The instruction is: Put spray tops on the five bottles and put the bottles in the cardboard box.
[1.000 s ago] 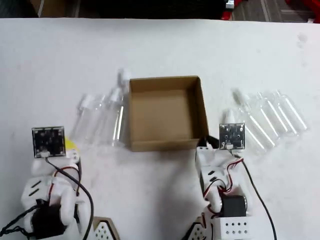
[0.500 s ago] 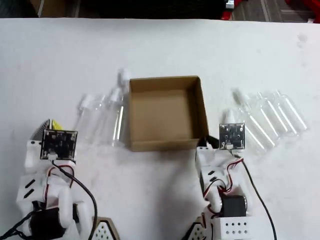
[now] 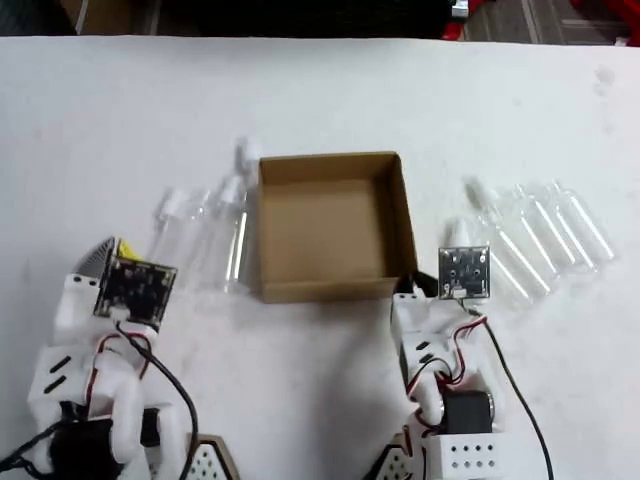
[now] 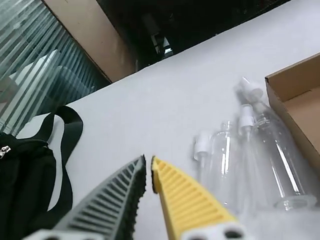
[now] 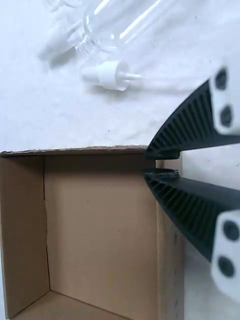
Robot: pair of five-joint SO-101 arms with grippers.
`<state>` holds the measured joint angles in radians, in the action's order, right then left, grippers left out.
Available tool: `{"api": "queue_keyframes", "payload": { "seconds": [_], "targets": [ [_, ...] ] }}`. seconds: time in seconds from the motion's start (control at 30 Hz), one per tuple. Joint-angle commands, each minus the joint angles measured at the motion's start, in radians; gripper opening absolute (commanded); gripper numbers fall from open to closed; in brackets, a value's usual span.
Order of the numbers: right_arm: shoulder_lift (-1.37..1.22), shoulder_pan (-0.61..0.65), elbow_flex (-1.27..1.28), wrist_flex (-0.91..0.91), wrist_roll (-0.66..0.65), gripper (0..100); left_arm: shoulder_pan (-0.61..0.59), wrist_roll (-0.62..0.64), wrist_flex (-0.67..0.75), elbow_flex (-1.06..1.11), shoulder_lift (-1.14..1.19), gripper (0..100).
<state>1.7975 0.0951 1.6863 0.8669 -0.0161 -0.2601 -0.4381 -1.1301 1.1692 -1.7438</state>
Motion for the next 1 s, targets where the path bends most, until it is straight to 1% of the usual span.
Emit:
{"api": "queue_keyframes", "payload": {
  "seconds": [0.0, 0.13, 0.27, 0.4, 0.63, 0.77, 0.83, 0.97],
  "targets": [
    [0.004, -0.013, 0.005, -0.016, -0.011, 2.2, 0.045, -0.008, -0.054, -0.232, 0.286, 2],
    [0.004, -0.013, 0.005, -0.016, -0.011, 2.2, 0.076, 0.000, -0.180, -0.486, 0.608, 2],
    [0.004, -0.013, 0.005, -0.016, -0.011, 2.2, 0.119, 0.066, -0.315, -0.744, 0.877, 2],
    [0.004, -0.013, 0.005, -0.016, -0.011, 2.2, 0.170, 0.077, -0.422, -0.985, 1.142, 2],
    [0.004, -0.013, 0.005, -0.016, -0.011, 2.2, 0.180, 0.077, -0.568, -1.424, 1.606, 2],
    [0.004, -0.013, 0.005, -0.016, -0.011, 2.2, 0.182, 0.077, -0.609, -1.648, 1.834, 3],
    [0.004, -0.012, 0.005, -0.016, -0.011, 2.2, 0.182, 0.077, -0.614, -1.737, 1.940, 5],
    [0.002, -0.010, 0.005, -0.016, -0.011, 2.2, 0.182, 0.071, -0.612, -1.892, 2.140, 17]
  ]
}}
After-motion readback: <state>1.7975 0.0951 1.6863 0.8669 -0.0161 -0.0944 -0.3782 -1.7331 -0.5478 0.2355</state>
